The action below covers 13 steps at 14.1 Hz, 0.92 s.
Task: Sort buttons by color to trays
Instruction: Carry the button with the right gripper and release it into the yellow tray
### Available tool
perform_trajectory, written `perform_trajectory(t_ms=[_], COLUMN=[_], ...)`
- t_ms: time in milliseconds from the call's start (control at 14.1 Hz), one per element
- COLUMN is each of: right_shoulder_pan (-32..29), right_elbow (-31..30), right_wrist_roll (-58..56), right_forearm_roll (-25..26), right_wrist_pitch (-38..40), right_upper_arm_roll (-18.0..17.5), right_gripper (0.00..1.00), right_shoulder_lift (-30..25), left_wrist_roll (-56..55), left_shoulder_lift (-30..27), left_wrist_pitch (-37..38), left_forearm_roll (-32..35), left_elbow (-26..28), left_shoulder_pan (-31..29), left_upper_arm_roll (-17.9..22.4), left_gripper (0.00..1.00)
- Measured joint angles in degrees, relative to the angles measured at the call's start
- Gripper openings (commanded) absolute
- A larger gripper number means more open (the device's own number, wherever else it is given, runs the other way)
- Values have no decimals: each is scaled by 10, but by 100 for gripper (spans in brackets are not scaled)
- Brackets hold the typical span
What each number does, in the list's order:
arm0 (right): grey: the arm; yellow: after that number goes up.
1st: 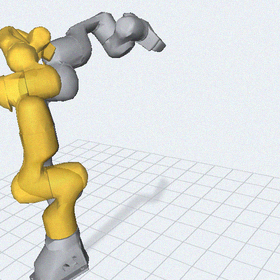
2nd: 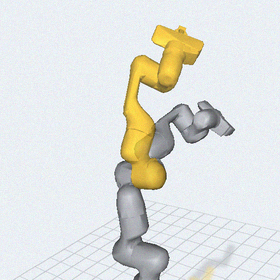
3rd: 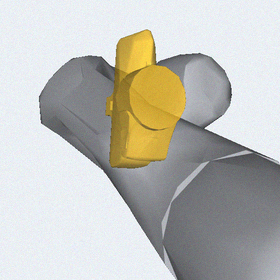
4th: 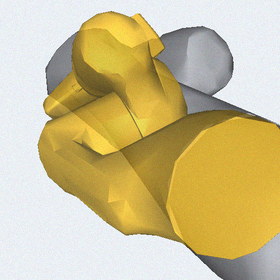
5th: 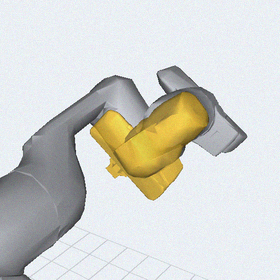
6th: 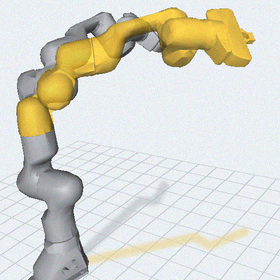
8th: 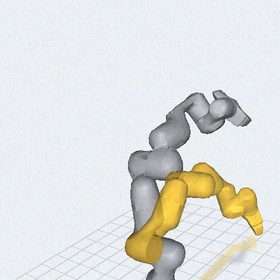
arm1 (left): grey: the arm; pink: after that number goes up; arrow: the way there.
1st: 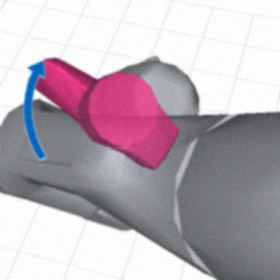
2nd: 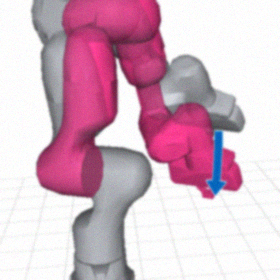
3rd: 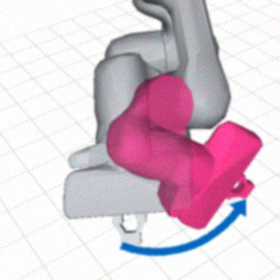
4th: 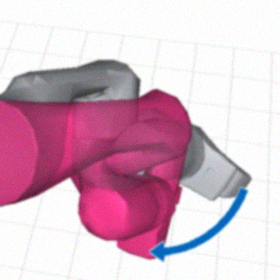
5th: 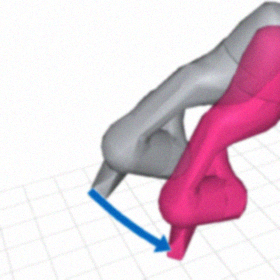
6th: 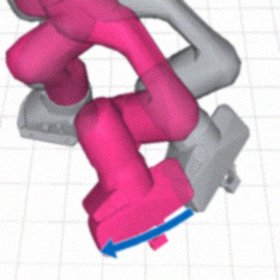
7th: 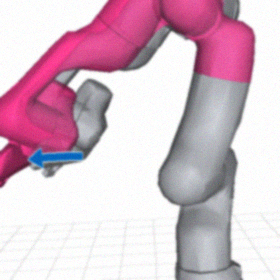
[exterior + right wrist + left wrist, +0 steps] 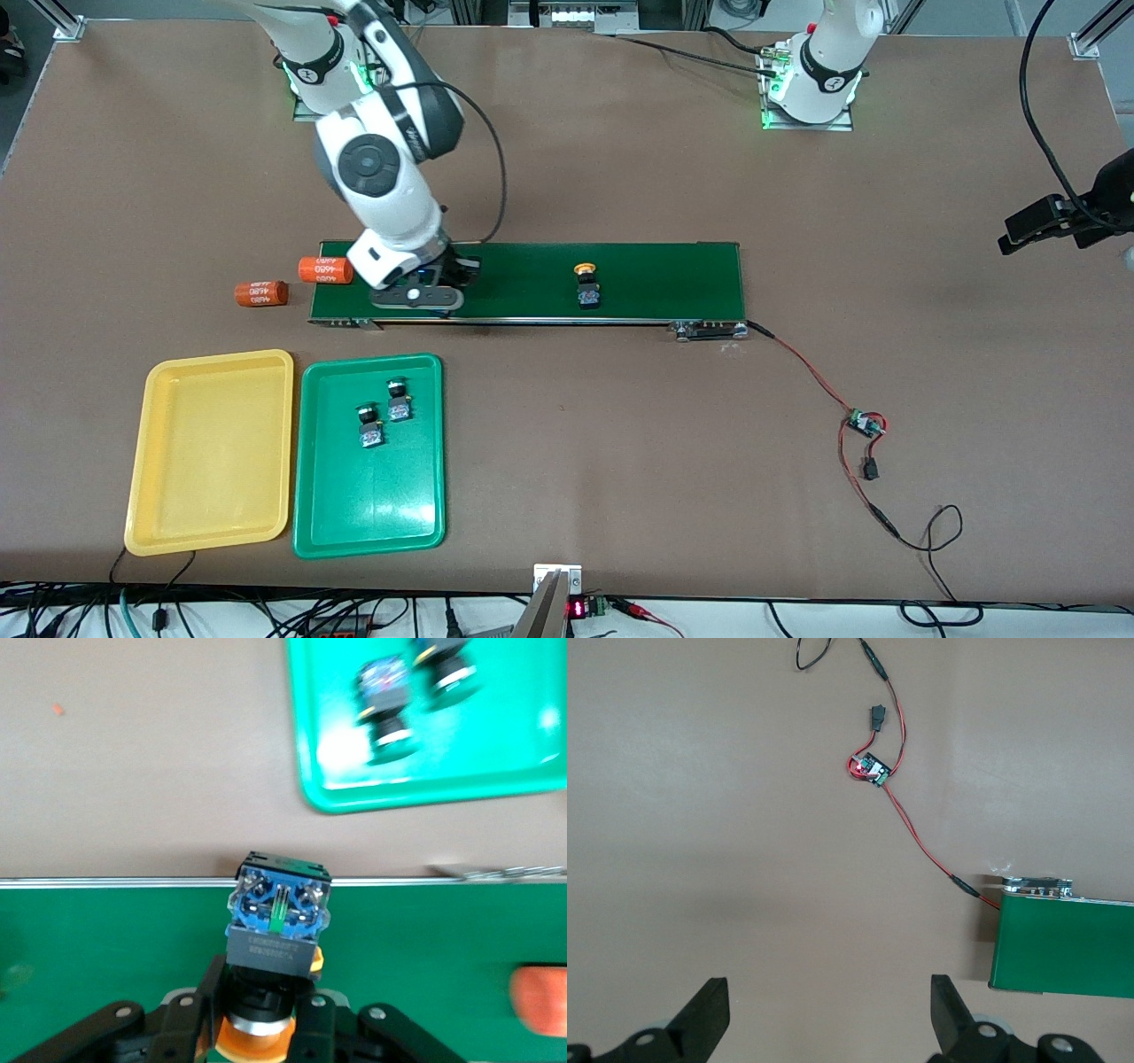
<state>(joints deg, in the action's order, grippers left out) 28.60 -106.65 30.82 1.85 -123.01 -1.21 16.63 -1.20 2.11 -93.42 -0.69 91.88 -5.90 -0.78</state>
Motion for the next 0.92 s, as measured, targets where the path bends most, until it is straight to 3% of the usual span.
perform_trajectory(t_ms=[212, 424, 707, 919], right_shoulder_pan=[-18, -70, -165, -197], right_elbow=[48, 61, 85, 118], right_wrist_roll=[-65, -164, -277, -310], right_forearm_roll=[17, 18, 17, 17], right_wrist_pitch=[78, 84, 83, 72], right_upper_arm_roll=[38, 68, 71, 72], right_gripper=[13, 13, 14, 14], right_shoulder_lift=[-8, 2, 34, 85], left_wrist_roll=[0, 0, 0, 0], left_shoulder_lift=[0, 0, 0, 0], left_wrist_pitch=[0, 0, 0, 0], left_forearm_roll=[0, 0, 0, 0], left_elbow=[1, 1, 2, 3], left_shoulder_pan=[0, -3, -5, -5], left_upper_arm_roll=[1, 4, 6, 4], left_gripper=[100, 100, 100, 100])
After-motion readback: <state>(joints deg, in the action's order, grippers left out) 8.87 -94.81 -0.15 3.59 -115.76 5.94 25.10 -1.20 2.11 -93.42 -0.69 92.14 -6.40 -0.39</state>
